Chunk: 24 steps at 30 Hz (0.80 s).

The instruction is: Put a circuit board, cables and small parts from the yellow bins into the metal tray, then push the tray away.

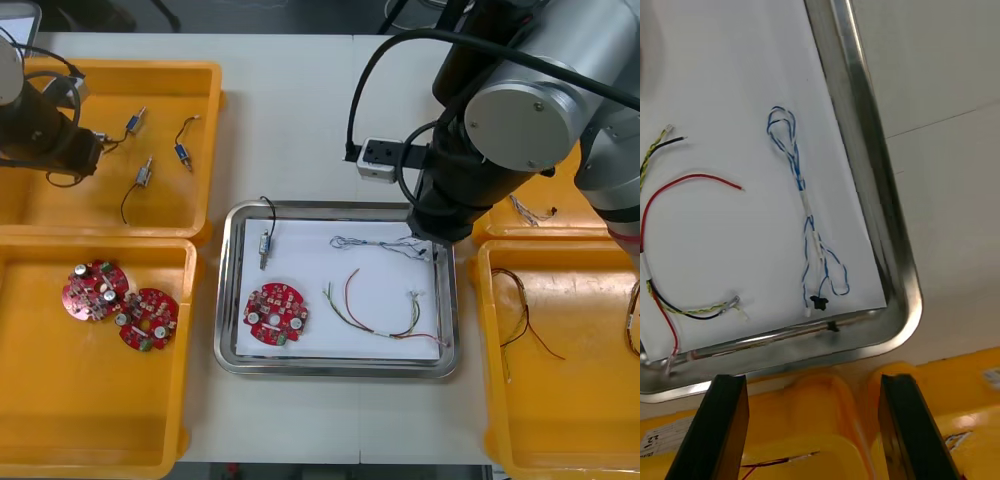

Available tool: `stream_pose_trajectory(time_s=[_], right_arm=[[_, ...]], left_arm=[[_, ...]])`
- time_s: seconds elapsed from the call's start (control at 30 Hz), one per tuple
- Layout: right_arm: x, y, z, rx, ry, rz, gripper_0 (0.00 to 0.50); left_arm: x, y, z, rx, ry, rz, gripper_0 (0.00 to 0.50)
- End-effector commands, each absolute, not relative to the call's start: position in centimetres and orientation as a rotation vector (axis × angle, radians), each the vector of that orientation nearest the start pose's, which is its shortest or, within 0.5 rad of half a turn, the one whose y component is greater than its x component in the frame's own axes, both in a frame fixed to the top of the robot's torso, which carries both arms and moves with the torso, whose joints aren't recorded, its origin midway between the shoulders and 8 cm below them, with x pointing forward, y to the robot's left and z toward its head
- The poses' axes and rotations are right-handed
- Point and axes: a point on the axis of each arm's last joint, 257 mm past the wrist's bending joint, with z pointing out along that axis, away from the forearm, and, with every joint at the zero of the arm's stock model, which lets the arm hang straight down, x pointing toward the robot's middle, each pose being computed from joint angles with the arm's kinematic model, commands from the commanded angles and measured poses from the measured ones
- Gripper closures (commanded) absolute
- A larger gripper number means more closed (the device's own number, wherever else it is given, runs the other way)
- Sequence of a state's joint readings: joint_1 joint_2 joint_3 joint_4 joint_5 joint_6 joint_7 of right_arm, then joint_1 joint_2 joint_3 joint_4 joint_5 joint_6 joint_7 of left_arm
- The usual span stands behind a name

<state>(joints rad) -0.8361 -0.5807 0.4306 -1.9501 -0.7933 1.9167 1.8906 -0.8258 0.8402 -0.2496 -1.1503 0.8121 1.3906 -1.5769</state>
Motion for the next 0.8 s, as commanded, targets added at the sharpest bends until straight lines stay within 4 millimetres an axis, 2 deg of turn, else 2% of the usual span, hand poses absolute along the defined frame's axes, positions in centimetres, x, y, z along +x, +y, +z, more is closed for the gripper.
stream_pose_trajectory(time_s=[0.03, 0.13, 0.3, 0.43, 0.53, 0.8], right_arm=[[44.3, -13.8, -12.3, -1.443, 2.221, -0.248, 0.000], [44.0, -14.7, -11.8, -1.335, 2.260, -0.218, 0.000], [44.2, -15.3, -10.2, -1.228, 2.263, -0.201, 0.000], [44.2, -17.1, -9.0, -1.089, 2.287, -0.182, 0.000], [44.1, -18.5, -8.9, -0.984, 2.327, -0.162, 0.000], [43.4, -23.3, -9.2, -0.709, 2.416, -0.149, 0.000]], left_arm=[[56.7, 41.2, -14.4, 0.224, 2.611, 0.170, 0.500], [56.1, 40.8, -12.8, 0.217, 2.609, 0.156, 0.500], [55.3, 40.2, -11.5, 0.212, 2.619, 0.154, 0.500], [54.3, 38.9, -10.3, 0.239, 2.625, 0.158, 0.500], [53.7, 37.9, -9.5, 0.238, 2.626, 0.163, 0.500], [52.4, 32.4, -8.1, 0.243, 2.606, 0.104, 0.500]])
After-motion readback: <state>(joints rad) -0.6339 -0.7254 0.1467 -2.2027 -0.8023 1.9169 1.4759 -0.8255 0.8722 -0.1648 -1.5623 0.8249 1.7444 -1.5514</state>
